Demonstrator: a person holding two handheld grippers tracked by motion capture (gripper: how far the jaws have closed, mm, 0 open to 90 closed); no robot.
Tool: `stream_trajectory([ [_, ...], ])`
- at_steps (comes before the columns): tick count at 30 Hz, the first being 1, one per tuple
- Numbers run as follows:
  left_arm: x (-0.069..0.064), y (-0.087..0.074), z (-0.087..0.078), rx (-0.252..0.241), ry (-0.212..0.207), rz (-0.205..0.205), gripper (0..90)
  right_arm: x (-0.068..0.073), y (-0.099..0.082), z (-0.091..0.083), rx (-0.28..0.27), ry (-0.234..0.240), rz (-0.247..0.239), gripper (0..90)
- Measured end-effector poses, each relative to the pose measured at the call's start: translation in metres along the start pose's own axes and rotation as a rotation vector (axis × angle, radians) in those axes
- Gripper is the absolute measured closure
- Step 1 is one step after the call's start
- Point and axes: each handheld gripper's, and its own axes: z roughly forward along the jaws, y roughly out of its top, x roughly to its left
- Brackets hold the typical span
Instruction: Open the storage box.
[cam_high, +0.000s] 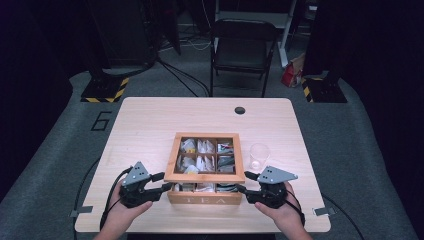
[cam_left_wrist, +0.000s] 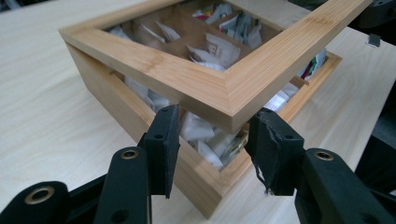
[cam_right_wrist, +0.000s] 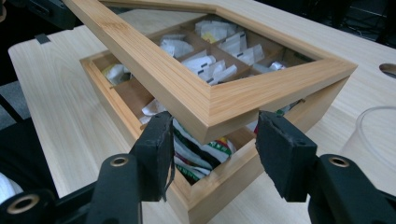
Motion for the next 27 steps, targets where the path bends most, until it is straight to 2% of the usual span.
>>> stream_trajectory([
  [2,0.000,0.002,-0.001,0.000,0.003,0.009,53.7,-0.001,0.003,0.000,-0.010,0.002,0.013,46.2],
  [13,0.003,0.016,-0.006,-0.004,0.008,0.031,53.7,-0.007,0.019,-0.004,0.013,0.008,0.018,47.6],
  [20,0.007,0.026,-0.009,-0.025,-0.001,0.020,53.7,-0.010,0.029,-0.006,0.022,0.011,0.040,48.1],
  [22,0.008,0.031,-0.011,-0.020,0.006,0.038,53.7,-0.012,0.035,-0.006,0.019,0.008,0.046,48.1],
  [27,0.010,0.039,-0.013,-0.021,0.009,0.050,53.8,-0.013,0.044,-0.008,0.023,0.000,0.016,48.2],
])
